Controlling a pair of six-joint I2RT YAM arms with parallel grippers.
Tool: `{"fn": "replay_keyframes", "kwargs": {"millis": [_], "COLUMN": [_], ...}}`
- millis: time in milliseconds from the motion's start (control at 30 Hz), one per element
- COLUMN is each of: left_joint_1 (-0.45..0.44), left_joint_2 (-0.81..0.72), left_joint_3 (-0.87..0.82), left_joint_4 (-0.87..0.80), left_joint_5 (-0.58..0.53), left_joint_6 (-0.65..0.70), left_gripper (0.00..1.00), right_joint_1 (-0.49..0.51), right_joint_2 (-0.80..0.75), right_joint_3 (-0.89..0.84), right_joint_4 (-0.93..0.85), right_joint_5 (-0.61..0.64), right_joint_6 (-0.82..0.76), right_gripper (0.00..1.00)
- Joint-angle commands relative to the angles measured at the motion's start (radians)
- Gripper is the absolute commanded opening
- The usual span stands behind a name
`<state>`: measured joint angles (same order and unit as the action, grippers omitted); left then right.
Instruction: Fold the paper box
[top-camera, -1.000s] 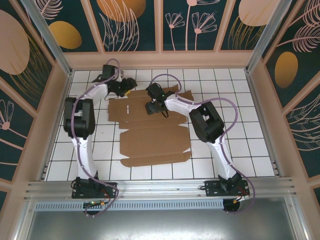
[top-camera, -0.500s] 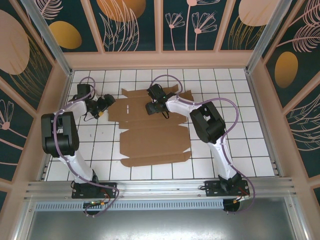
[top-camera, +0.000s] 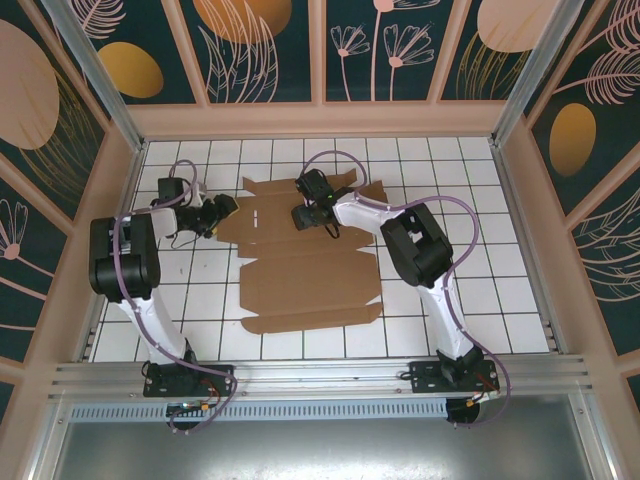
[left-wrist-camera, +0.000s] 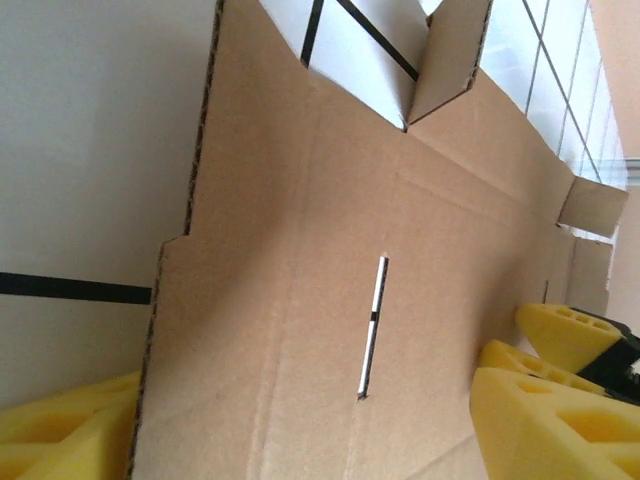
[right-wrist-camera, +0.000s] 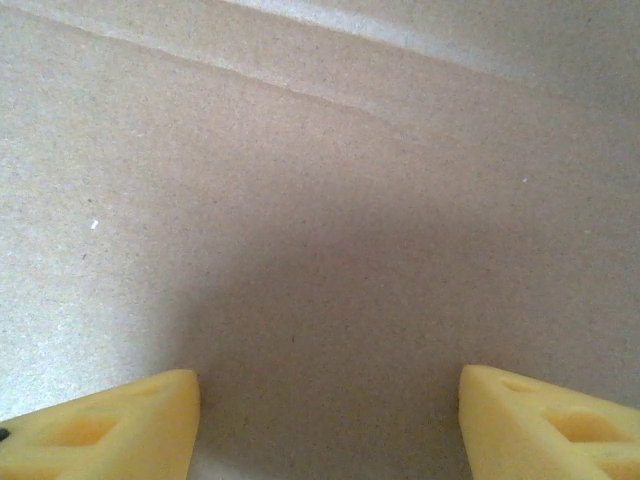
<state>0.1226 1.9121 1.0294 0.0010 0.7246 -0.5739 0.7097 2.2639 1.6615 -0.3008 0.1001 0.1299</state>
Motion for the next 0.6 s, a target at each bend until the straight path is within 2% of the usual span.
{"fn": "replay_keyframes", "kwargs": {"millis": [0, 133, 300, 500, 567], "left_joint_1": [-0.022, -0.03, -0.093, -0.121, -0.132], "left_joint_2": [0.063, 0.059, 0.043, -0.018, -0.036], "left_joint_3": [-0.049, -0.051, -0.034, 0.008, 0.026], "left_joint_4": [0.072, 0.105, 0.136, 0.088, 0.063], "left_joint_5": [0.141, 0.174, 0.208, 0.167, 0.152], "left_joint_6": [-0.041, -0.056, -0.085, -0.095, -0.089], "left_gripper": [0.74, 0.7, 0.66, 0.62, 0.64], "right_joint_1": [0.005, 0.007, 0.007, 0.006, 0.006], "right_joint_2": [0.058, 0.062, 0.063, 0.06, 0.062], "right_joint_3": [-0.057, -0.056, -0.055, -0.068, -0.068], "right_joint_4": [-0.08, -0.079, -0.077, -0.07, -0.07], "right_joint_5": [-0.108, -0.111, -0.113, -0.103, -0.103], "right_joint_6": [-0.003, -0.001, 0.002, 0.004, 0.005], "right_gripper": [0.68, 0.68, 0.67, 0.66, 0.66]}}
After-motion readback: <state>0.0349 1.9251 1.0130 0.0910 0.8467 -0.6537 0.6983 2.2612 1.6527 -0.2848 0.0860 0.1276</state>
